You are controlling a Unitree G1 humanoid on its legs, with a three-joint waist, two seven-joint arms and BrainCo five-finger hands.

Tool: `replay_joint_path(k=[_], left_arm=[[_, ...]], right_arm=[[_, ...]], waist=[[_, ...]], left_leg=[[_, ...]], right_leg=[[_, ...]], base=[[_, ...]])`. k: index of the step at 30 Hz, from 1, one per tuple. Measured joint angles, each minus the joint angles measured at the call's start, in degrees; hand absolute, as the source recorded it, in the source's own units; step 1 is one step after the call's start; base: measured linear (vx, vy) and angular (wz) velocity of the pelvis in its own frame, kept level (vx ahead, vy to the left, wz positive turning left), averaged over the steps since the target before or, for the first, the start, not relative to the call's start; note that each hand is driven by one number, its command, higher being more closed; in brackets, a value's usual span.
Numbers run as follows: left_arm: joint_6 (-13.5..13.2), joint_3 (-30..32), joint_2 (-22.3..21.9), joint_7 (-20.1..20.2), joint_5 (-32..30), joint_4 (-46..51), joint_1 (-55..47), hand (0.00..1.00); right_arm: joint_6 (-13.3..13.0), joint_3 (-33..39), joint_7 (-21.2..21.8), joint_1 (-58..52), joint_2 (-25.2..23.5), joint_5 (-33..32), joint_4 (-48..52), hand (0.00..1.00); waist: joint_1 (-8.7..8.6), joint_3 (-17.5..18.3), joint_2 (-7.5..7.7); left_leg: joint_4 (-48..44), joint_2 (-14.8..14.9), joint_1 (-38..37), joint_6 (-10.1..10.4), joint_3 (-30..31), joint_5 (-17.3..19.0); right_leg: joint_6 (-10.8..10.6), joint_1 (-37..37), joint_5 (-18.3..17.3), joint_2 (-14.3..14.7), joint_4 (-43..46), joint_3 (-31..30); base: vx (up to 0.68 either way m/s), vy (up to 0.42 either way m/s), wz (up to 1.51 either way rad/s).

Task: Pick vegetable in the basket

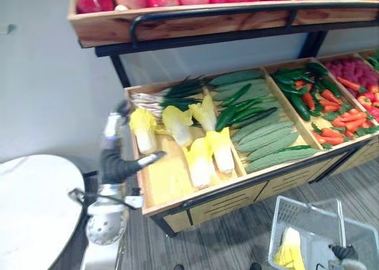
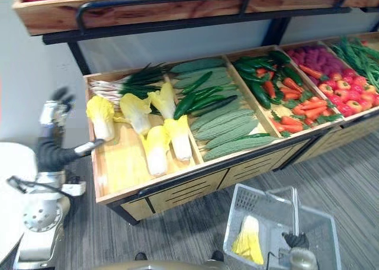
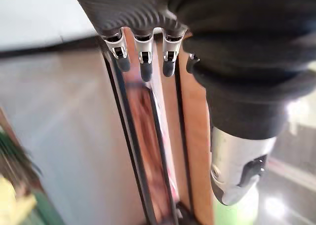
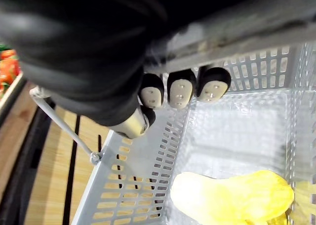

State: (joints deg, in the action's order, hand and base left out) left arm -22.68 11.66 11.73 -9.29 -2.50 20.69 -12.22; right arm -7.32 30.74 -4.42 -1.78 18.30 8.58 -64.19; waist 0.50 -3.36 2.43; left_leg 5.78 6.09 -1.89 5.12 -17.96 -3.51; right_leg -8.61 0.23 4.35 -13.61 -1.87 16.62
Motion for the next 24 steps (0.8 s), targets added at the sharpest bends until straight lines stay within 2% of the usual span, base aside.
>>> replay_joint_path(k=[2, 3, 8, 9, 10, 12, 13, 17, 20, 24], left_arm=[[1.19, 4.75, -4.0, -3.15, -1.13, -3.17, -1.73, 0.0], [2.69, 6.75, -5.57, -4.88, -1.65, -5.01, -1.76, 0.0], [4.8, 12.88, -7.27, -10.43, -7.91, -19.52, -1.46, 0.0], [5.78, 14.69, -7.59, -12.16, -7.98, -24.04, -1.43, 0.0], [6.49, 15.79, -7.89, -13.21, -7.99, -26.06, -1.43, 0.0], [8.74, 18.53, -8.45, -15.88, -9.26, -32.33, -1.46, 0.0], [10.04, 20.19, -8.63, -17.11, -9.72, -37.16, -1.63, 0.0], [11.82, 24.7, -9.02, -17.3, -7.4, -51.82, -1.47, 0.0], [12.23, 26.62, -9.0, -14.04, -0.65, -64.7, -1.56, 0.0], [13.44, 26.91, -8.98, -9.33, 0.21, -75.82, -1.63, 0.0]], right_arm=[[0.88, 1.48, -0.43, -1.11, -1.27, -0.81, -1.34, 1.0], [1.06, 2.63, -0.54, -2.2, -1.98, -1.58, -2.0, 1.0], [1.72, 4.95, -3.03, -4.1, -4.83, -4.56, -1.68, 1.0], [1.71, 4.95, -3.32, -4.51, -5.87, -4.68, -1.28, 1.0], [1.69, 4.95, -3.61, -4.51, -6.34, -4.69, -1.07, 1.0], [1.67, 4.94, -4.51, -4.78, -7.83, -4.86, 0.27, 1.0], [1.56, 4.95, -5.18, -5.02, -8.78, -5.01, 0.75, 1.0], [1.57, 4.92, -5.33, -4.37, -9.93, -4.97, 0.87, 1.0], [1.62, 4.92, -5.82, -4.07, -10.49, -4.96, 0.77, 1.0], [1.63, 4.66, -6.35, -3.38, -10.53, -4.56, 0.2, 1.0]], waist=[[0.56, 0.49, 0.46], [0.57, 1.1, 0.12], [0.33, 2.13, 0.41], [0.06, 2.41, 0.93], [0.0, 2.64, 0.65], [-0.24, 2.61, 1.22], [-0.14, 2.99, 0.81], [-0.23, 2.89, 1.43], [-0.43, 2.95, 1.37], [-0.4, 2.92, 1.39]], left_leg=[[0.04, -0.01, 0.86, 0.09, 0.91, -0.23], [0.05, -0.09, 1.69, 0.09, 2.37, -0.57], [0.05, -0.29, 1.79, -0.11, 6.07, -0.87], [0.05, -0.29, 1.81, -0.24, 6.55, -0.78], [0.06, -0.29, 1.74, -0.24, 6.69, -0.77], [0.06, -0.45, 1.91, -0.34, 7.57, -0.7], [0.06, -0.48, 1.87, -0.32, 7.6, -0.65], [0.06, -0.54, 1.71, -0.26, 7.57, -0.3], [0.05, -0.53, 1.68, -0.1, 7.36, -0.04], [-0.13, -0.38, 0.96, 0.22, 6.22, 0.43]], right_leg=[[-0.13, -0.15, -0.3, -0.06, -0.04, 0.97], [-0.08, 0.02, -0.35, -0.15, -0.06, 2.44], [0.27, 2.15, -1.21, -0.15, -0.24, 6.27], [0.27, 2.48, -1.43, -0.15, -0.28, 6.96], [0.3, 2.71, -1.5, -0.14, -0.33, 7.18], [0.19, 3.41, -1.79, -0.14, -0.84, 8.14], [0.2, 3.63, -1.79, -0.12, -1.08, 8.3], [0.39, 3.97, -1.85, -0.11, -1.39, 8.41], [0.37, 3.93, -1.93, -0.03, -1.63, 8.13], [0.35, 3.95, -1.93, 0.12, -1.86, 7.03]], base=[[-0.04, -0.004, 0.26], [-0.02, -0.008, 0.42], [0.0, -0.002, 0.38], [0.01, -0.002, 0.26], [0.01, -0.002, 0.24], [0.01, 0.001, 0.19], [0.02, 0.004, 0.09], [0.02, -0.001, 0.0], [0.05, -0.01, -0.04], [0.06, -0.011, -0.12]])
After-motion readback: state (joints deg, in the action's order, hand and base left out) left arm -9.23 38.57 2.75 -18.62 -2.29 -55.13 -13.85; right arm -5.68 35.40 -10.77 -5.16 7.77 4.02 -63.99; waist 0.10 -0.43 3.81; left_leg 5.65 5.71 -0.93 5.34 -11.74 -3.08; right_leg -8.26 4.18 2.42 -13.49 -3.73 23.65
